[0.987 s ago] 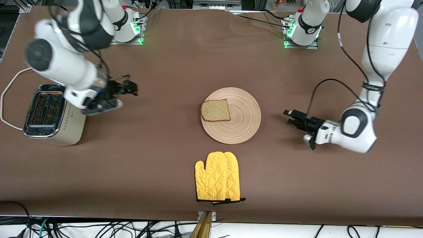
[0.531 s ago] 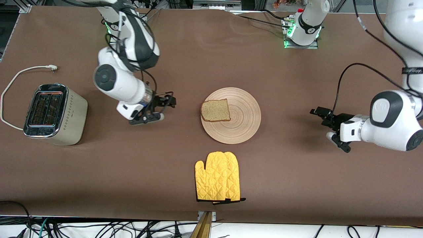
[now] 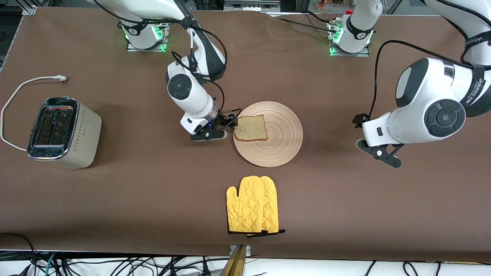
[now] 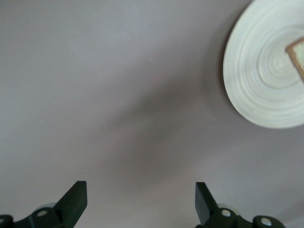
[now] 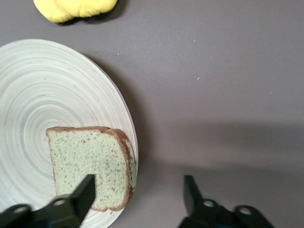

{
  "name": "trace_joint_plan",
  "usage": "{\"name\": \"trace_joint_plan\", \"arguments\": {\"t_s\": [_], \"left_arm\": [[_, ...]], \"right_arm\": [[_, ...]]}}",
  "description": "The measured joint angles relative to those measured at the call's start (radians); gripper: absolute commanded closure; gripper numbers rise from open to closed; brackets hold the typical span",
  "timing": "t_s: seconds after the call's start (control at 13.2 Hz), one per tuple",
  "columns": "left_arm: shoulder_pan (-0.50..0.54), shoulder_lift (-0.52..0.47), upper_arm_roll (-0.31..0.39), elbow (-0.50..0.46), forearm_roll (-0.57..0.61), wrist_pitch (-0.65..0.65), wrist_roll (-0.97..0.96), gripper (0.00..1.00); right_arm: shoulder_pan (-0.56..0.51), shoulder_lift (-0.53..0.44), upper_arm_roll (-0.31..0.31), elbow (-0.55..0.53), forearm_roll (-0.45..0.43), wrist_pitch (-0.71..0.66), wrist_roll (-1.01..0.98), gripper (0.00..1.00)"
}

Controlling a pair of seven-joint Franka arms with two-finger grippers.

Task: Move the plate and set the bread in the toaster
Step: 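Grasp the bread slice with the right gripper while the left gripper withdraws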

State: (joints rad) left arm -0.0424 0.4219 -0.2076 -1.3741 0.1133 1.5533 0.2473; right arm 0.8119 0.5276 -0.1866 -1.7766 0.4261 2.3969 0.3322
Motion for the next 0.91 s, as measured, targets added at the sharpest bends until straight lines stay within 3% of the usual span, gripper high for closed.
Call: {"name": "trace_joint_plan", "arguments": {"t_s": [0.15, 0.38, 0.53, 0.68, 0.91], "left_arm": [[-0.080, -0.040, 0.083, 0.052, 0.000, -0.002, -0.067, 0.00], [-0.109, -0.166, 0.130, 0.014, -0.017, -0.026, -0.120, 0.00], [-0.073, -0.281, 0.145, -0.081, -0.018, -0.035, -0.128, 0.00], [0.026, -0.374, 0.152, -0.181, -0.022, -0.036, -0.122, 0.00], [0.074, -0.414, 0.161, -0.241, -0.045, -0.026, -0.112, 0.00]], "right_arm": [[0.008, 0.019, 0.000, 0.000, 0.000, 0.024, 0.007, 0.46], [0.028, 0.050, 0.000, 0.001, 0.002, 0.063, 0.034, 0.45], [0.037, 0.062, 0.000, 0.003, 0.002, 0.088, 0.047, 0.45], [0.040, 0.076, 0.002, 0.004, 0.003, 0.112, 0.058, 0.45], [0.045, 0.095, 0.017, 0.006, 0.004, 0.145, 0.090, 0.50]]}}
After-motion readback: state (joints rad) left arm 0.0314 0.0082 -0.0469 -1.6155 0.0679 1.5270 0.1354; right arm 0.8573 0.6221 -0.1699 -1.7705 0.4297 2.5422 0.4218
